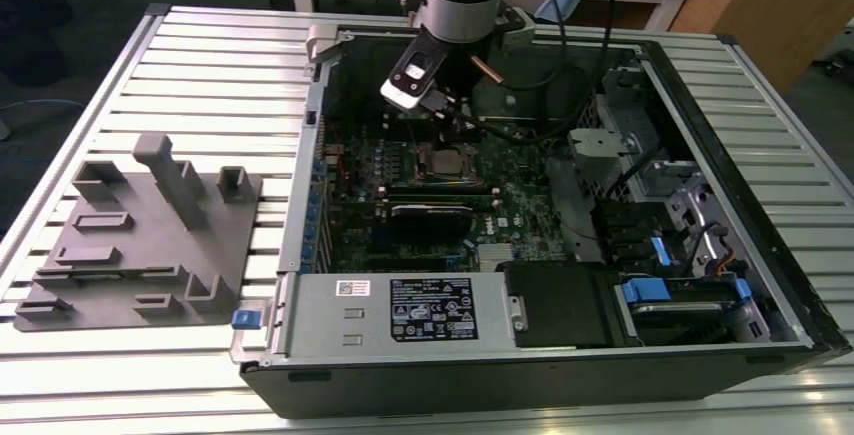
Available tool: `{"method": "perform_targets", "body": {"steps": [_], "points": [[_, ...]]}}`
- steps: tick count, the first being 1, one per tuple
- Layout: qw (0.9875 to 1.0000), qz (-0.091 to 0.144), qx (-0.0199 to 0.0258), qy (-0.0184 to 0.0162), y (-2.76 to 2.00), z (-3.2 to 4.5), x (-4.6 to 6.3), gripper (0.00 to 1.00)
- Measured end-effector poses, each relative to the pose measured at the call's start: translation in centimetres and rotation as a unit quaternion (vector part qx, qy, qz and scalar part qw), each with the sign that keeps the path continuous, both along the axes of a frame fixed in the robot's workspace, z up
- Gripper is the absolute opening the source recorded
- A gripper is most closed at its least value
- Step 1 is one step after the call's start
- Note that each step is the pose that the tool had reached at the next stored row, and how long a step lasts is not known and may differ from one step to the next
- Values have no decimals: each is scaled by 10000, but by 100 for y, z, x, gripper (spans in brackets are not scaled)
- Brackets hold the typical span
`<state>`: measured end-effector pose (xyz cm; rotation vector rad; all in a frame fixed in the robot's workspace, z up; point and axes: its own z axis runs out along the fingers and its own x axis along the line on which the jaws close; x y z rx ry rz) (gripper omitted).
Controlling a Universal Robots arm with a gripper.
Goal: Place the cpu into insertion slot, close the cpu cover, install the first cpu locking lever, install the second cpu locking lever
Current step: 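Close the cpu cover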
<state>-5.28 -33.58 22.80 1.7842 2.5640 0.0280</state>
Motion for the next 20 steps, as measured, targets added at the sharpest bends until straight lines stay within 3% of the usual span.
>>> {"method": "perform_targets", "body": {"steps": [9, 15, 20], "points": [[9996, 299, 0, 0, 0, 0, 0, 11], [9984, 566, 0, -1, 0, 0, 0, 11], [9983, 580, 0, 0, 0, 0, 0, 11]]}}
